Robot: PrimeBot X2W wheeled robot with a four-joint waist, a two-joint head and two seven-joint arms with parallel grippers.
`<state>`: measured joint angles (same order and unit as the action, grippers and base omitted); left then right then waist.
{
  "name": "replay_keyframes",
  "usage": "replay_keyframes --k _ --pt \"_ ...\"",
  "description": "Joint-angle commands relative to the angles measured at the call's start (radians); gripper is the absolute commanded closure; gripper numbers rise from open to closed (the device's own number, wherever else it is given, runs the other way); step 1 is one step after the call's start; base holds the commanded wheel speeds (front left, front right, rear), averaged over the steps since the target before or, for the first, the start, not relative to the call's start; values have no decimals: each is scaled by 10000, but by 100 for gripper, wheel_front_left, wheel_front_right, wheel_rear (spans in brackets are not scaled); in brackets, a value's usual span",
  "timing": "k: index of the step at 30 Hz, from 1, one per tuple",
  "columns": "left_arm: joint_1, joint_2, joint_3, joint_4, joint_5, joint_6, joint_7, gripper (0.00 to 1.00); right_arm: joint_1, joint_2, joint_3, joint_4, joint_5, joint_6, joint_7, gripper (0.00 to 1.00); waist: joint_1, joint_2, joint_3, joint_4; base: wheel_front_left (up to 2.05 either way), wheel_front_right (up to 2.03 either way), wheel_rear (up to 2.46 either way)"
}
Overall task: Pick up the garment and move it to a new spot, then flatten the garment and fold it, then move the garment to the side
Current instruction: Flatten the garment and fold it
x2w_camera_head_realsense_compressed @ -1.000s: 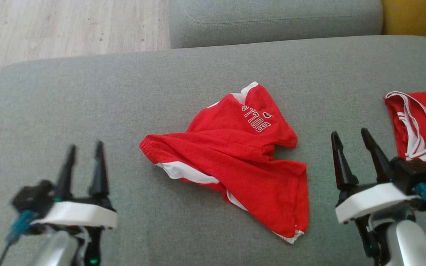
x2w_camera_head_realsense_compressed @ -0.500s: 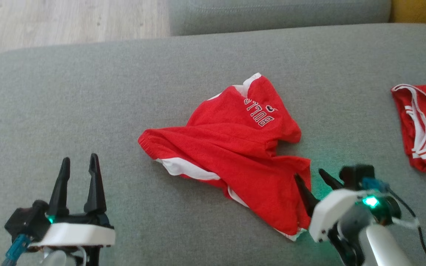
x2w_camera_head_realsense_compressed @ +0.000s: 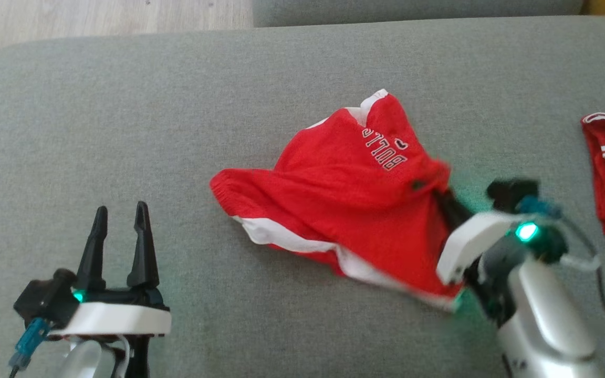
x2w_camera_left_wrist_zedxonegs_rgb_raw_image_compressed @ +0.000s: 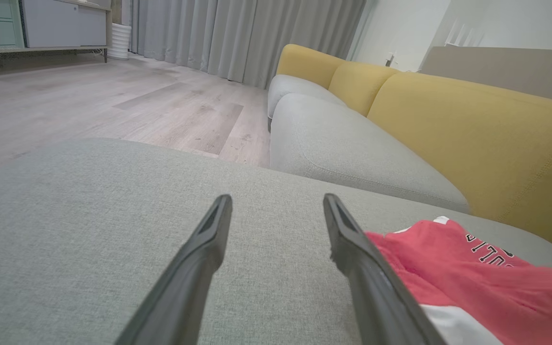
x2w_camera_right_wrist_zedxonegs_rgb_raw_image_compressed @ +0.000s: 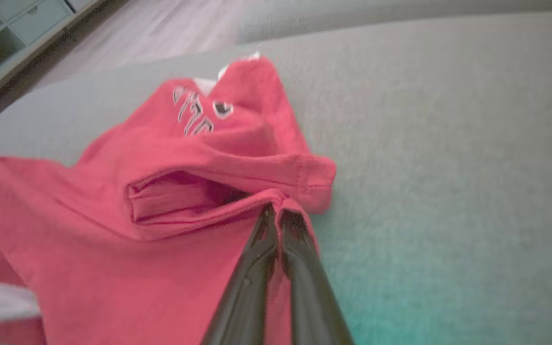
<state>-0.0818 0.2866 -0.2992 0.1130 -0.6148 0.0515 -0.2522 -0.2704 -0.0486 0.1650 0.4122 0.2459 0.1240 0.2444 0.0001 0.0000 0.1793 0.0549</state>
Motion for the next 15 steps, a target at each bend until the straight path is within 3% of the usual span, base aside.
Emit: replay_keyframes --k 1,10,11,12,15 --pt "-463 94 312 -258 86 -51 -95 0 -740 -16 -70 -405 -179 67 -230 100 -1 0 49 3 0 0 0" --pt "-789 -52 376 -183 229 -278 -95 0 -3113 -85 -1206 659 -489 67 -273 100 -1 0 563 257 0 0 0" --pt "-835 -76 366 -152 255 -311 -95 0 -3268 -87 -1275 890 -508 67 -286 74 -1 0 603 294 0 0 0" --pt "-875 -101 359 -116 286 -340 -95 0 -3400 -87 -1317 1098 -519 67 -325 0 -1 0 624 316 0 0 0" --pt "-961 -187 339 7 384 -417 -95 0 -3582 -84 -1394 1487 -499 67 -599 0 -1 0 620 327 0 0 0"
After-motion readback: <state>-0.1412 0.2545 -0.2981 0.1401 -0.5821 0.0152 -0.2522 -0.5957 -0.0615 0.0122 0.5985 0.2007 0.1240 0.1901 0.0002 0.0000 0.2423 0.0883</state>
